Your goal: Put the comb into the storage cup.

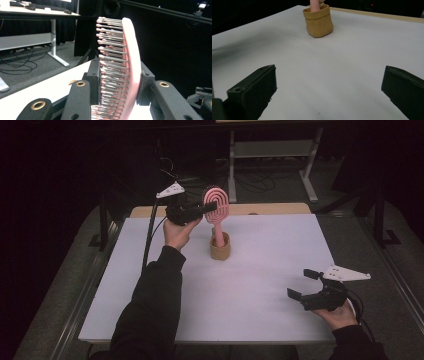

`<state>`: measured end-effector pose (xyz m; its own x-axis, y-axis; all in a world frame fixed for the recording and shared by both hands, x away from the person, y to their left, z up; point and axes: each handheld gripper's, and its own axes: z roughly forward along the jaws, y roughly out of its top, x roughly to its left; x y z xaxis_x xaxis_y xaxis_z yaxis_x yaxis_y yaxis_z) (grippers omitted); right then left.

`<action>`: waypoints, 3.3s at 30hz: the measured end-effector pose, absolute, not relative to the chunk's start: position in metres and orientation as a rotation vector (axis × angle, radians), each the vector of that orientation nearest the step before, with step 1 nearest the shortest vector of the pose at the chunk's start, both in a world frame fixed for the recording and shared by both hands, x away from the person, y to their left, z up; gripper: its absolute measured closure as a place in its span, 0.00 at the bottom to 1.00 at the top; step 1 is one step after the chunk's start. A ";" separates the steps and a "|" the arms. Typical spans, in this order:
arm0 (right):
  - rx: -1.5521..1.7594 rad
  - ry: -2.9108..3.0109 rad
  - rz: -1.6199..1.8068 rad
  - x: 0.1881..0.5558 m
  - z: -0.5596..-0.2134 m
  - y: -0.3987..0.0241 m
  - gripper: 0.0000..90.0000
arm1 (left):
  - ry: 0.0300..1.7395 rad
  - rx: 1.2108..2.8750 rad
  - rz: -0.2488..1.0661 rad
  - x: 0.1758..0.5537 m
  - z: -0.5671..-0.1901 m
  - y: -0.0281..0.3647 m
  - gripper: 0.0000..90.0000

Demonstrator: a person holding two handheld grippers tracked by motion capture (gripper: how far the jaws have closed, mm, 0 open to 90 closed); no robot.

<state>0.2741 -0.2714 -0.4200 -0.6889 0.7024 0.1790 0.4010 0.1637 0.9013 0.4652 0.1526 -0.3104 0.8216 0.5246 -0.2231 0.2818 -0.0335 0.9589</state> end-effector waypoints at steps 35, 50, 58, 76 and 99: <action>1.063 2.179 1.524 0.275 -0.422 -0.272 0.00 | 0.662 1.606 0.212 0.461 -0.343 0.149 0.71; 1.068 2.184 1.517 0.276 -0.423 -0.272 0.00 | 0.701 1.546 0.186 0.464 -0.354 0.158 0.71; 1.083 2.190 1.515 0.276 -0.424 -0.272 0.00 | 0.707 1.525 0.182 0.464 -0.358 0.167 0.71; 1.096 2.193 1.530 0.277 -0.425 -0.274 0.00 | 0.767 1.535 0.190 0.457 -0.368 0.198 0.70; 1.111 2.202 1.513 0.279 -0.427 -0.274 0.00 | 0.773 1.619 0.279 0.435 -0.366 0.222 0.51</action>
